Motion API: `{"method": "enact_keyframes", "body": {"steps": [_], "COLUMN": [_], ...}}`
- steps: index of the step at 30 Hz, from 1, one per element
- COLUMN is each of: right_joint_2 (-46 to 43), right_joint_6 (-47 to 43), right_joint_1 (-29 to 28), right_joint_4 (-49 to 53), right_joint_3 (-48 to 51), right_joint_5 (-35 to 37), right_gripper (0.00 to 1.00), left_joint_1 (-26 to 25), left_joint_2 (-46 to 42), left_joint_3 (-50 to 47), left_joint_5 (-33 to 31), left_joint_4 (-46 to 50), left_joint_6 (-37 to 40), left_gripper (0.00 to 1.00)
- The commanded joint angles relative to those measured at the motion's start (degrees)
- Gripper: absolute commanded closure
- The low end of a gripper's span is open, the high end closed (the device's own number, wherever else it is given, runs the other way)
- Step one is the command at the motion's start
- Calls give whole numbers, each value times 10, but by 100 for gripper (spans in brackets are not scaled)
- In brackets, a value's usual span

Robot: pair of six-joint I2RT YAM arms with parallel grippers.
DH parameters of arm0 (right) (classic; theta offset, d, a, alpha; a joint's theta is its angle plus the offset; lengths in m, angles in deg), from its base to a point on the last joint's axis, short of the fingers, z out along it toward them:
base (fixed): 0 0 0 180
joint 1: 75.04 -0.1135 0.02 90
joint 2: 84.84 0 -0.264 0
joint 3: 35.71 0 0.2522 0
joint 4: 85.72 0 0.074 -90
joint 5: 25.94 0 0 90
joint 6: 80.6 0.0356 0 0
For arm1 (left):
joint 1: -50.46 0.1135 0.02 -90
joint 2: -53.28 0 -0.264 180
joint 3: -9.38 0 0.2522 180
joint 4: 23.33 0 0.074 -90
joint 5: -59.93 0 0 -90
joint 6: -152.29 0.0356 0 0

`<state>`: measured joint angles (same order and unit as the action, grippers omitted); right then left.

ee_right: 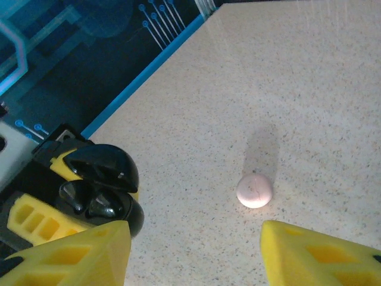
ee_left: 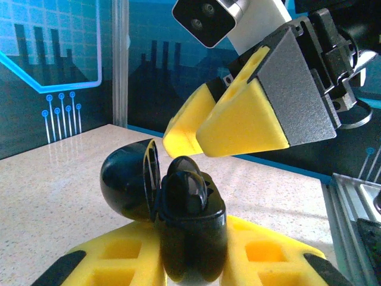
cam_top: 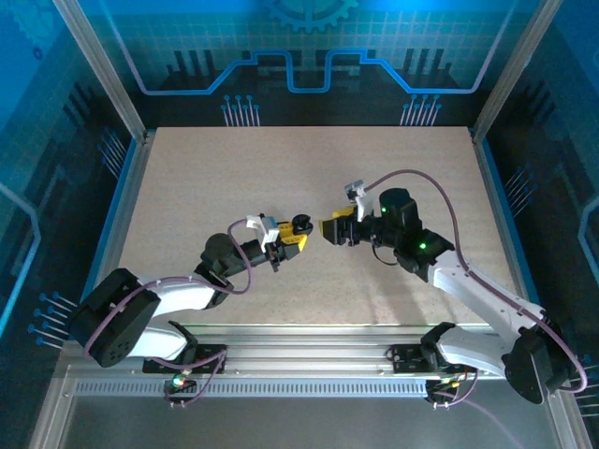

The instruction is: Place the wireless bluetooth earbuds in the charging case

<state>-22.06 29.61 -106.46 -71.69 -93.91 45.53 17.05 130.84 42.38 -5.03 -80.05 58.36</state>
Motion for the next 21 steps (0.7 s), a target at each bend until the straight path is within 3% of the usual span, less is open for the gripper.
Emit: {"method": "enact_keyframes", "body": {"steps": [1,9,13,21], "right_joint_2": [-43,-58,-27,39], "right_joint_6": [-138,-398,-432,-419], "right_joint_1": [7,20,23,21], "right_joint_4": [-28,94,138,132], "right_joint_3": [20,-4,-36,-87], "right_joint_5": [-51,-167,-214,-259], "right_gripper": [39,39,39,41], "left_joint_1": [5,5,4,-2], "left_joint_2": [-19,-34,-38,-40], "left_joint_3": [19,29,30,32], "left_joint_5": [53,106,114,123], "left_joint_4": [5,18,18,15], "left_joint_6": [16,18,18,16], "left_gripper": [77,77,77,77]}}
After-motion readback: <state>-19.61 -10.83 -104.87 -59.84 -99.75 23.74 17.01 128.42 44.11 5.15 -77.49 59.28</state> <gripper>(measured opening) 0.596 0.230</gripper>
